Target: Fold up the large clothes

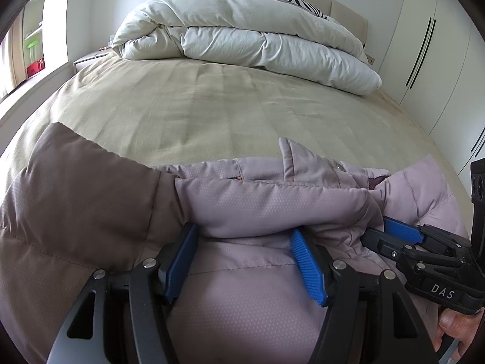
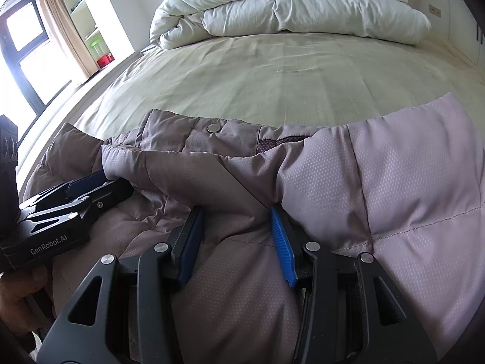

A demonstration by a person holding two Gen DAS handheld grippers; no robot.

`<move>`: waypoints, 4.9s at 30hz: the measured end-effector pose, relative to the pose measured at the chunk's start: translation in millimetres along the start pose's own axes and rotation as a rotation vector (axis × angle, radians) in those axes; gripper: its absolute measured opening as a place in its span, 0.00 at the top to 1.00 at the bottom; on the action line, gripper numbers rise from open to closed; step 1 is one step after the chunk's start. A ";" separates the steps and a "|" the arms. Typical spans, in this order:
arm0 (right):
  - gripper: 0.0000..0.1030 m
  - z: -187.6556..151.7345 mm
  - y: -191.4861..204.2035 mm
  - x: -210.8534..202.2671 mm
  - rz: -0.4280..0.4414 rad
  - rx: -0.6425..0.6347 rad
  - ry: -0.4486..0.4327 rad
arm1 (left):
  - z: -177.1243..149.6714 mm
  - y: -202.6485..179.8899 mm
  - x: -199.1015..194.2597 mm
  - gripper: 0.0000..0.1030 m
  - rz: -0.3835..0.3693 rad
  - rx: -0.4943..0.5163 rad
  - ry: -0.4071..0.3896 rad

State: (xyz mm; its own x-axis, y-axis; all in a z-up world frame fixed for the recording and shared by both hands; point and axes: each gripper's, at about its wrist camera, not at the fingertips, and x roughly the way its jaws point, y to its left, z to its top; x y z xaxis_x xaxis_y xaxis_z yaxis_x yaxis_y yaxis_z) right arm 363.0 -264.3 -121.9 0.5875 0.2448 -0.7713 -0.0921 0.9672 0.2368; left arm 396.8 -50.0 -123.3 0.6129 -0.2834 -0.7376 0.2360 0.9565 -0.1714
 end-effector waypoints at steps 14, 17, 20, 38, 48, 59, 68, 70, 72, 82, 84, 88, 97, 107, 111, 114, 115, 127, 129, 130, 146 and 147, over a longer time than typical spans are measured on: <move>0.56 7.5 0.8 -26.0 0.039 0.012 -0.012 | 1.3 4.9 -55.2 0.26 0.061 -0.011 -0.011; 0.56 15.4 3.7 -56.0 0.110 0.068 -0.080 | -2.6 16.2 -82.5 0.17 0.202 0.006 -0.083; 0.56 32.9 33.5 -70.3 0.101 -0.018 -0.110 | -7.2 34.7 -76.8 0.17 0.288 -0.012 -0.059; 0.56 47.2 19.9 23.8 0.080 -0.012 0.037 | -16.3 65.4 -30.6 0.07 0.178 -0.118 -0.012; 0.54 21.1 58.1 -56.0 0.084 -0.038 -0.044 | -23.4 65.5 -76.6 0.08 0.159 -0.141 -0.027; 0.54 -45.8 74.5 -62.3 0.050 -0.123 -0.022 | -57.0 40.9 -90.1 0.01 0.132 -0.093 -0.025; 0.54 -55.3 68.1 -64.5 0.084 -0.127 -0.044 | -57.3 38.1 -95.1 0.03 0.143 -0.116 -0.022; 0.54 -54.4 59.5 -86.2 0.108 -0.093 -0.063 | -56.8 29.3 -113.9 0.05 0.133 -0.103 -0.045; 0.54 -56.7 44.1 -116.2 0.094 -0.052 -0.133 | -56.9 12.8 -133.3 0.05 0.108 -0.062 -0.101; 0.40 -101.9 -51.1 -137.8 -0.040 0.016 -0.142 | -72.2 -10.3 -99.3 0.00 0.101 -0.021 -0.048; 0.39 -107.9 -47.1 -131.3 -0.081 -0.030 -0.156 | -71.9 -11.3 -96.0 0.00 0.103 -0.008 -0.047; 0.36 -111.4 -50.1 -122.2 -0.094 -0.020 -0.172 | -73.4 -6.3 -89.8 0.00 0.079 -0.028 -0.050; 0.29 -97.6 -63.0 -160.9 0.033 0.083 -0.149 | -80.3 37.9 -166.8 0.00 -0.076 -0.179 -0.115; 0.00 -105.2 -163.7 -215.2 0.079 0.342 -0.212 | -114.4 188.1 -189.7 0.00 -0.203 -0.549 -0.021; 0.00 -128.5 -201.0 -193.4 0.129 0.467 -0.125 | -132.7 202.0 -162.2 0.00 -0.232 -0.609 0.081; 0.00 -141.6 -213.6 -172.2 0.203 0.533 -0.063 | -129.3 194.7 -153.6 0.00 -0.260 -0.571 0.099; 0.00 -143.8 -215.2 -165.6 0.238 0.547 -0.048 | -126.1 193.0 -149.6 0.00 -0.294 -0.573 0.115; 0.00 -124.8 -201.0 -115.2 0.416 0.503 0.100 | -104.9 197.0 -107.5 0.02 -0.444 -0.647 0.206; 0.00 -118.5 -192.9 -106.8 0.414 0.476 0.123 | -101.1 189.1 -104.3 0.04 -0.416 -0.587 0.235; 0.00 -115.5 -188.1 -102.2 0.414 0.463 0.131 | -98.7 184.5 -102.5 0.07 -0.407 -0.559 0.249; 0.51 -77.1 -110.1 -102.9 0.247 0.253 0.141 | -81.6 159.6 -115.2 0.74 -0.426 -0.495 0.221; 0.53 -75.0 -106.0 -108.2 0.238 0.244 0.129 | -79.2 156.6 -121.0 0.75 -0.425 -0.483 0.214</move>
State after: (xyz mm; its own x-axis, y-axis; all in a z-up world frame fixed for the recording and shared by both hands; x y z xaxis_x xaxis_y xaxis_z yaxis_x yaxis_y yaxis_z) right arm 248.9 -388.2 -107.9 0.4652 0.4827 -0.7420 -0.0103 0.8411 0.5408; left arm 299.8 139.5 -112.6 0.3670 -0.6690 -0.6464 0.0297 0.7029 -0.7106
